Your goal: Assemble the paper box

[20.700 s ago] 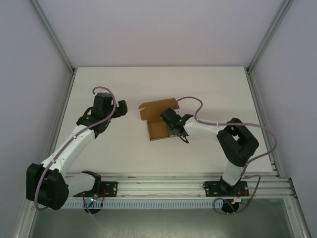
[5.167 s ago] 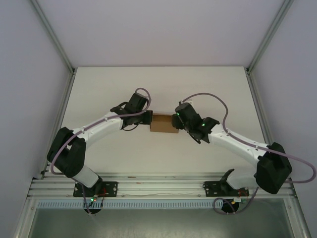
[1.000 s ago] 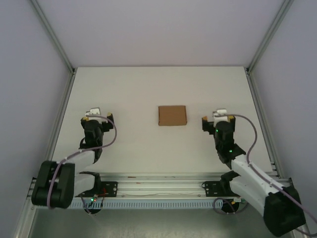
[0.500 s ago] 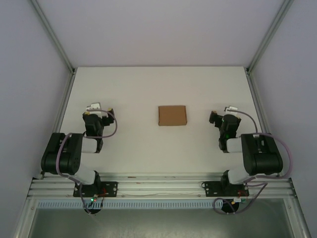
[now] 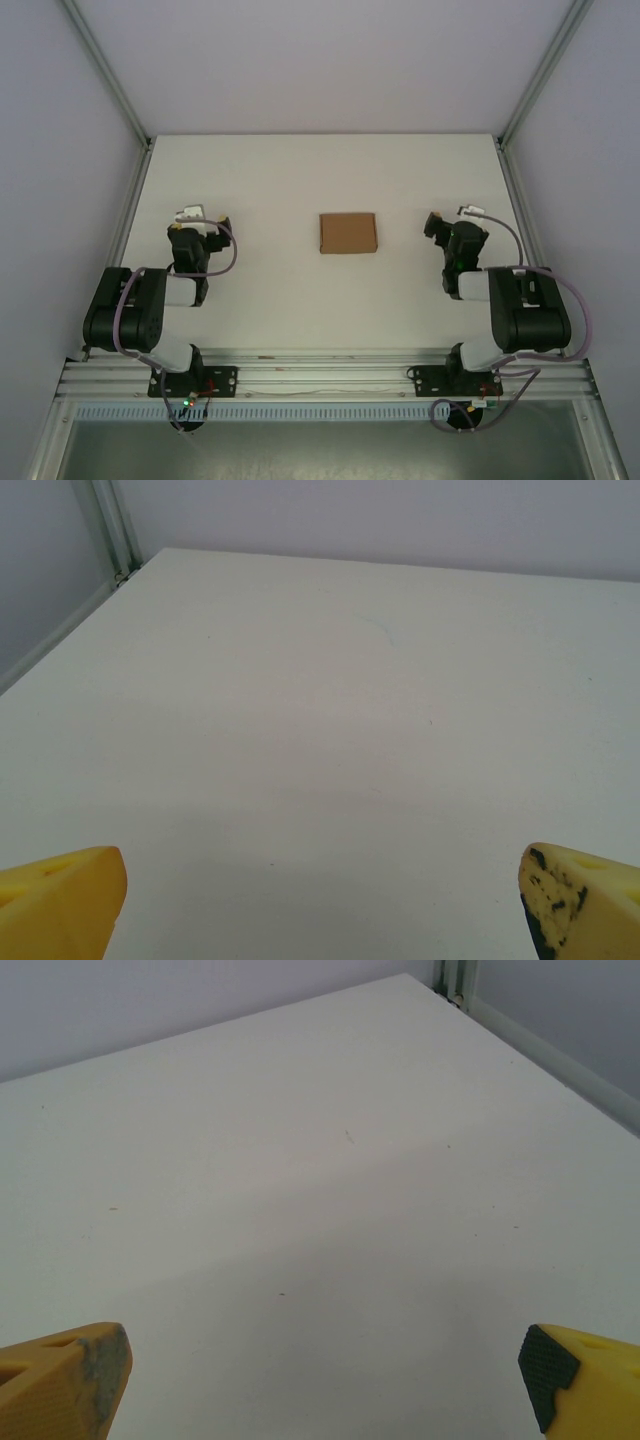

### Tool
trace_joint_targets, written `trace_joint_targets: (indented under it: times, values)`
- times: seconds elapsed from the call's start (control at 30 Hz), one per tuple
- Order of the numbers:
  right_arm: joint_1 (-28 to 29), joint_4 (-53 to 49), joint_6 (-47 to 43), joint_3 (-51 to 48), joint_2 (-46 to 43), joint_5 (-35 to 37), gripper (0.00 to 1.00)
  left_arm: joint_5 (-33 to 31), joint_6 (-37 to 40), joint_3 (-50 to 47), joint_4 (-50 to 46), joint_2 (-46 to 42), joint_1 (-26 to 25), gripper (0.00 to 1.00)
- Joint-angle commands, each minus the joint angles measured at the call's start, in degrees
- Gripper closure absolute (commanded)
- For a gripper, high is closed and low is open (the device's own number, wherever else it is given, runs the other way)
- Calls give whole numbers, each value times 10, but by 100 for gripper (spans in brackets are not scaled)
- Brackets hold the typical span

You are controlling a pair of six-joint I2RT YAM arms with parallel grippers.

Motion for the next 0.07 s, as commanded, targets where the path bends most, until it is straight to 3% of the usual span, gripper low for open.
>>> trace_joint_targets:
  times: [0.0,0.03]
  values:
    - [-1,-4,10,5,-4,17,0,6,2,6,-6,-7,-3,0]
    - [-1,0,9,3,-4,17,0,6,2,6,-6,-7,-4,0]
